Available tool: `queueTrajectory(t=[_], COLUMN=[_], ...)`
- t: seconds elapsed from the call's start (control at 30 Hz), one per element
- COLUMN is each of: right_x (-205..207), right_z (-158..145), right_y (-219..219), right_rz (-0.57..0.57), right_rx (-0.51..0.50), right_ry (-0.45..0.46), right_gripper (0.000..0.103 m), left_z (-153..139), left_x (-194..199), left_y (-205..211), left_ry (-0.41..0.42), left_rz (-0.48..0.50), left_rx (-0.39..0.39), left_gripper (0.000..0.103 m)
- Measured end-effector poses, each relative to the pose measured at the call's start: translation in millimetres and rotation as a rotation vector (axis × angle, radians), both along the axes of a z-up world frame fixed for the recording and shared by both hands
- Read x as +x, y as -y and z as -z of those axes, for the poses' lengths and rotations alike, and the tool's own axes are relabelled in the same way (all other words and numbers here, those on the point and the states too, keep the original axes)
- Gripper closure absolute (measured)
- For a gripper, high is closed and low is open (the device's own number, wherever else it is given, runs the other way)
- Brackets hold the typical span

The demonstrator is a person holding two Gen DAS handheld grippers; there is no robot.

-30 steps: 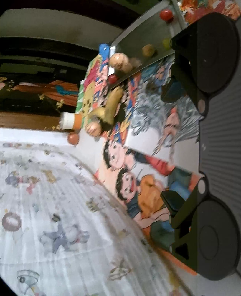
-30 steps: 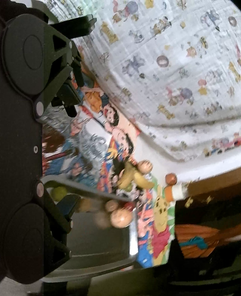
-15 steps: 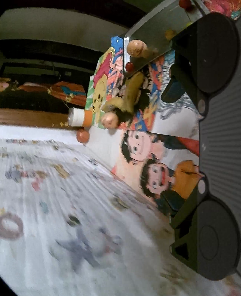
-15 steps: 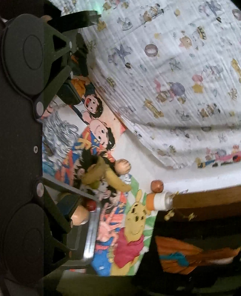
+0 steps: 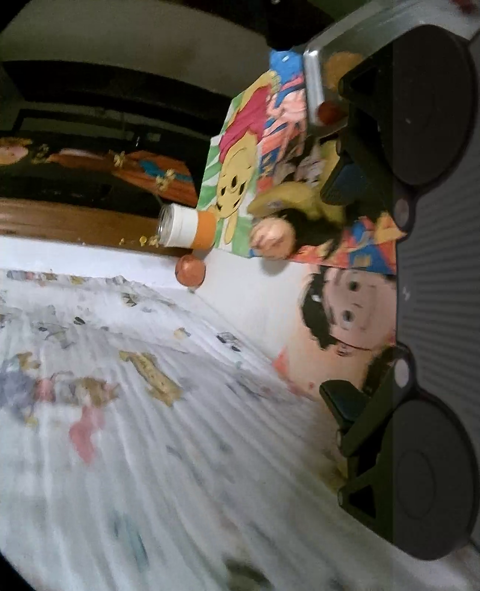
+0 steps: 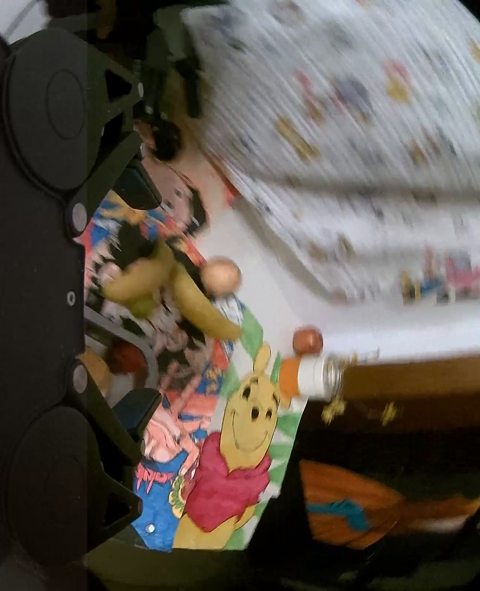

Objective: Organize fruits
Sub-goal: 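Grasp a striped melon with the left tool while the right grasps the yellow banana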

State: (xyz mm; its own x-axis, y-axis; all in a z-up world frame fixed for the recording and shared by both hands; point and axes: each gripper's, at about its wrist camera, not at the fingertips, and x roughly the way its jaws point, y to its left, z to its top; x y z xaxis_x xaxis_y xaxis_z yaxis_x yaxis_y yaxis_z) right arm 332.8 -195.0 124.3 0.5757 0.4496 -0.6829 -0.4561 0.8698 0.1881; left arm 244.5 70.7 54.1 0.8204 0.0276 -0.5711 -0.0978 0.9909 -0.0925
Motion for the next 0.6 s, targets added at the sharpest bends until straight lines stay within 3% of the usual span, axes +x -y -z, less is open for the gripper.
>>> queueTrajectory(t=[0.17,0.27,0.33,0.6], right_x=[59.6,84.9,100.7,153.3], right_z=[13.5,24.7,33.5,71.1], right_y=[-7.8,-15.7,-18.2,-29.8], right_rz=[0.092,0.113,0.136,0.153], right_rx=[0.097,0.113,0.126,0.191], right_ry=[-0.155,-0.202,-0.23,-0.334], right_gripper=[0.005,0.015,0.023,0.035], left_z=[5.6,12.7,17.1,36.9], left_x=[55.3,79.1,90.3,124.9], left_y=[-1.6,-2.9,-2.1,6.9], left_ry=[-0.032,-0.037,-0.029,0.002], left_rz=[0.037,0.025,0.023,0.112], left_rx=[-0.106,-0.138,-0.136,-0.062], left_gripper=[0.0,0.0,0.0,0.009])
